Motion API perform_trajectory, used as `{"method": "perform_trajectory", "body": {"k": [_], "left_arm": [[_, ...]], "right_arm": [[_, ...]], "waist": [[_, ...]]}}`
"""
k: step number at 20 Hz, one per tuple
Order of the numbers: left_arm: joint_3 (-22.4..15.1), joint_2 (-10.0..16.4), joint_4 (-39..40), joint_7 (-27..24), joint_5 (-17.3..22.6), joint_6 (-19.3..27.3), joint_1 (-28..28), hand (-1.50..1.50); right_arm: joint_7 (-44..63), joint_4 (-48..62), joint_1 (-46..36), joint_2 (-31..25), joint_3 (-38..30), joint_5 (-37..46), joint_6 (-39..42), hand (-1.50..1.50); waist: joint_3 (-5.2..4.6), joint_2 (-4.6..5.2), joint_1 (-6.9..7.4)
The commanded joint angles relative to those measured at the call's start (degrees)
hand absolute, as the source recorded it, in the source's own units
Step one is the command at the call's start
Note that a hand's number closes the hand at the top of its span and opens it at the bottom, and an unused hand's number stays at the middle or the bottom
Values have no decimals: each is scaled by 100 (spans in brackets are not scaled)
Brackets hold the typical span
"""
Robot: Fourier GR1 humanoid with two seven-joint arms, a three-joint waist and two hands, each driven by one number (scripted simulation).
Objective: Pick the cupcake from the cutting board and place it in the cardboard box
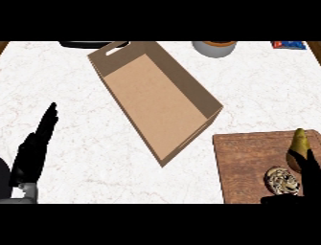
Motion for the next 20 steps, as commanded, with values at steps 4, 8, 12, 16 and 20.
{"method": "perform_trajectory", "body": {"k": [4, 8, 12, 16, 20], "left_arm": [[-95, -147, -250, 310, -243, 79, -52, 0], [176, 38, -162, 109, 4, -198, -5, 0], [111, -34, -479, 532, -100, -196, -26, 0], [53, -217, 4, -7, -215, -73, -26, 0], [39, -189, 53, 75, -35, -291, -293, 0]], "right_arm": [[-502, 9, 477, -86, 78, 482, -194, 150], [-293, 321, 84, -78, 179, 1319, -523, 150], [-546, 558, 26, 91, 325, 1761, -950, 150], [-984, 502, -719, -362, 358, 1630, -401, 150], [-2171, 835, -1675, -1152, 693, 1404, 351, 150]], "waist": [[64, 33, -2], [63, 38, 23], [65, 37, 25], [63, 52, 83], [61, 110, 334]]}}
